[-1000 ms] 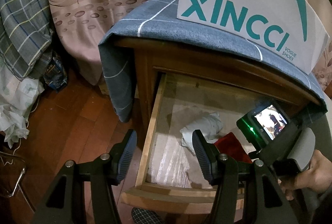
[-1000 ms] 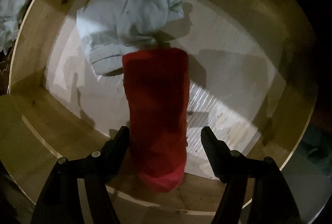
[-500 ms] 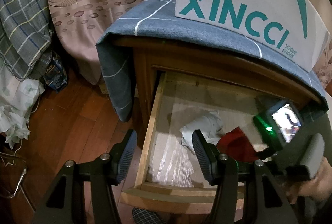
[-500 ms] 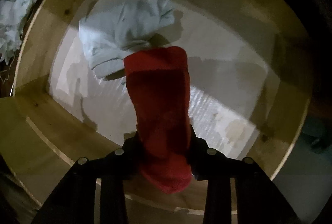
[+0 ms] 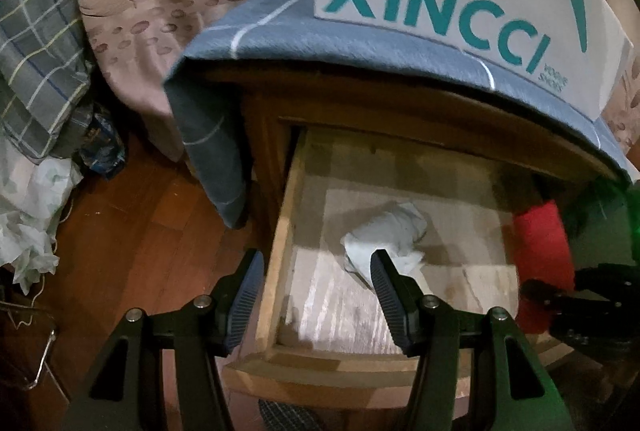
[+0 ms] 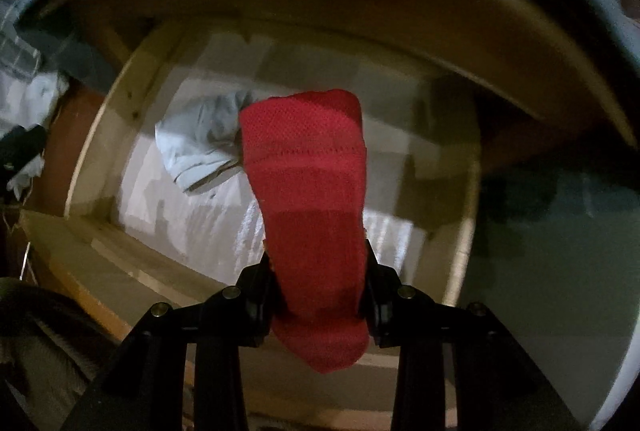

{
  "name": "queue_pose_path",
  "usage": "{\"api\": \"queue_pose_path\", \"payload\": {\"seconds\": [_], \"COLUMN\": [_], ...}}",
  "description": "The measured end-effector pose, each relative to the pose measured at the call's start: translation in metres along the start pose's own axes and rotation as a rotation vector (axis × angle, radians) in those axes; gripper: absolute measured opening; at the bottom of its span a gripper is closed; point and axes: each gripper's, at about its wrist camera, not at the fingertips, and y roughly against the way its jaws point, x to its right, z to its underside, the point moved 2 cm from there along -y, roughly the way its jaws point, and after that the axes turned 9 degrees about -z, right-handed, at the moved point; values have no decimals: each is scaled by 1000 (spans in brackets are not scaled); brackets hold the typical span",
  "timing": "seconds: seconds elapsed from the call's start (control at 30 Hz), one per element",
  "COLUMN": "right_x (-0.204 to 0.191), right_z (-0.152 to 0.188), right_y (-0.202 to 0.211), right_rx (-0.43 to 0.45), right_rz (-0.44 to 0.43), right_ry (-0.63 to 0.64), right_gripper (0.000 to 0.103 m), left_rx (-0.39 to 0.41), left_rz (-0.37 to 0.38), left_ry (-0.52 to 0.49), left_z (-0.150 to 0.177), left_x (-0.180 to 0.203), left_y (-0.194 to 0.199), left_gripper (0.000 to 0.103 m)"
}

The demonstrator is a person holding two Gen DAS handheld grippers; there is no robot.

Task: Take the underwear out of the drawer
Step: 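Lower the left tool into the drawer and grasp the pale crumpled cloth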

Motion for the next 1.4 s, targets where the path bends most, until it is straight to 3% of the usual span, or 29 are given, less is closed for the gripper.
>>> {"api": "queue_pose_path", "payload": {"seconds": [0.2,0.47,0.67,0.9,1.07,1.4], "right_x": [7,-2,0,12,14,15], "right_z": [6,7,7,8,9,12], "right_y": [7,2,-2,-7,-10,-10], "right_rx": [63,95,76,55,49,41], "right_rz": [-32,-14,-16,-76,-100,-117], "right_ry": [-74,-47,-54,-131,-156,-169], "right_gripper": [33,33,33,33,33,33], "left_rx": [-35,-64,-99,-165,-227,-281], "left_rz": [33,31,35,49,104,117], "left_ry": [-70,-243,-352,-481,-538,-765], "left_z": [0,1,-1,-5,-3,9], "left_x": [16,55,73,83,89,116], "left_y": [-8,-27,-46,-76,-88,-106], "left_gripper": [57,57,57,57,57,57]}}
